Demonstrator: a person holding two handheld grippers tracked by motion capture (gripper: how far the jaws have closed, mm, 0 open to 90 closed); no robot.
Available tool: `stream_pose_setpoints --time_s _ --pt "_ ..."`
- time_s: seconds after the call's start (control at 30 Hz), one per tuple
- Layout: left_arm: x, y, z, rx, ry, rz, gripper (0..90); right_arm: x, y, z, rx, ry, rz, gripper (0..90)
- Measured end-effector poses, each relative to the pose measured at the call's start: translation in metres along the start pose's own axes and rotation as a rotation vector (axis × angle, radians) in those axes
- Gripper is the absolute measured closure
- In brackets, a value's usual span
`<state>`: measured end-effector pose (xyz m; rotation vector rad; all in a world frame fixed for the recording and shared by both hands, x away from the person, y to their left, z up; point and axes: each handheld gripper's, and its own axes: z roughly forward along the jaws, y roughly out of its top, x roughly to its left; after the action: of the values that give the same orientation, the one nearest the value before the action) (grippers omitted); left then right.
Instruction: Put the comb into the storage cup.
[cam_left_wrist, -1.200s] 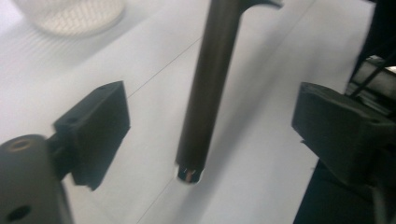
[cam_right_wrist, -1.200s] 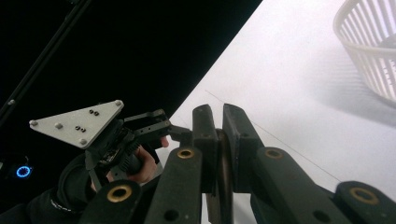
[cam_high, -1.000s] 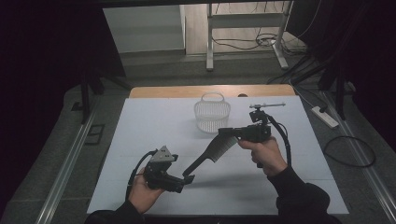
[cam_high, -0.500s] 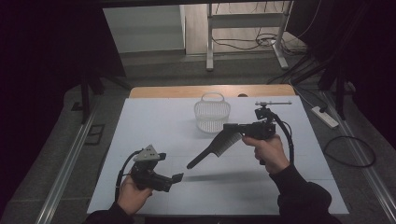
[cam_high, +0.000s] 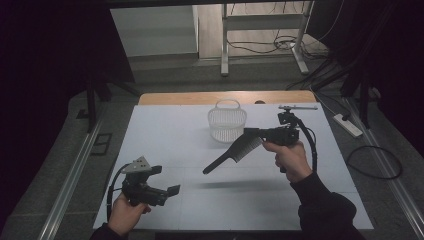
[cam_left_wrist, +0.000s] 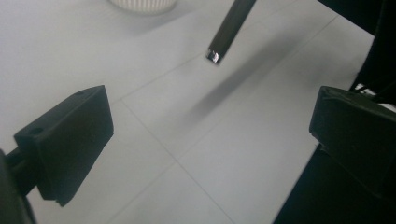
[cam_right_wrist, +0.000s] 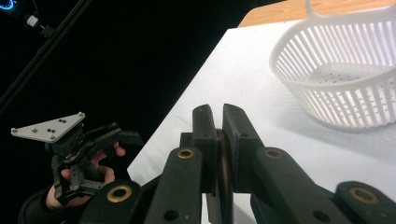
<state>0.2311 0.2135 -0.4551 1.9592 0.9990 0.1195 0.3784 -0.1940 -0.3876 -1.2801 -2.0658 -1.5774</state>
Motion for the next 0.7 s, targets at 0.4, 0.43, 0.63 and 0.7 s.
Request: stream_pose_setpoints --time_s 0.4,0.43,0.63,0.7 --pt "0.003 -0.016 -0.018 -0.003 0.065 0.003 0.0 0.001 0.015 0.000 -0.024 -0.028 -0.003 84.3" --pt "0.003 -0.017 -0.019 -0.002 0.075 0.003 0.0 0.002 0.017 -0.001 -0.029 -0.031 -0.004 84.3" --pt "0.004 -0.023 -0.026 -0.016 0.095 -0.012 0.0 0.002 0.026 -0.002 -0.045 -0.043 -0.008 84.3" --pt "0.005 -0.025 -0.027 -0.016 0.102 -0.015 0.0 0.002 0.028 -0.002 -0.048 -0.049 -0.008 84.3"
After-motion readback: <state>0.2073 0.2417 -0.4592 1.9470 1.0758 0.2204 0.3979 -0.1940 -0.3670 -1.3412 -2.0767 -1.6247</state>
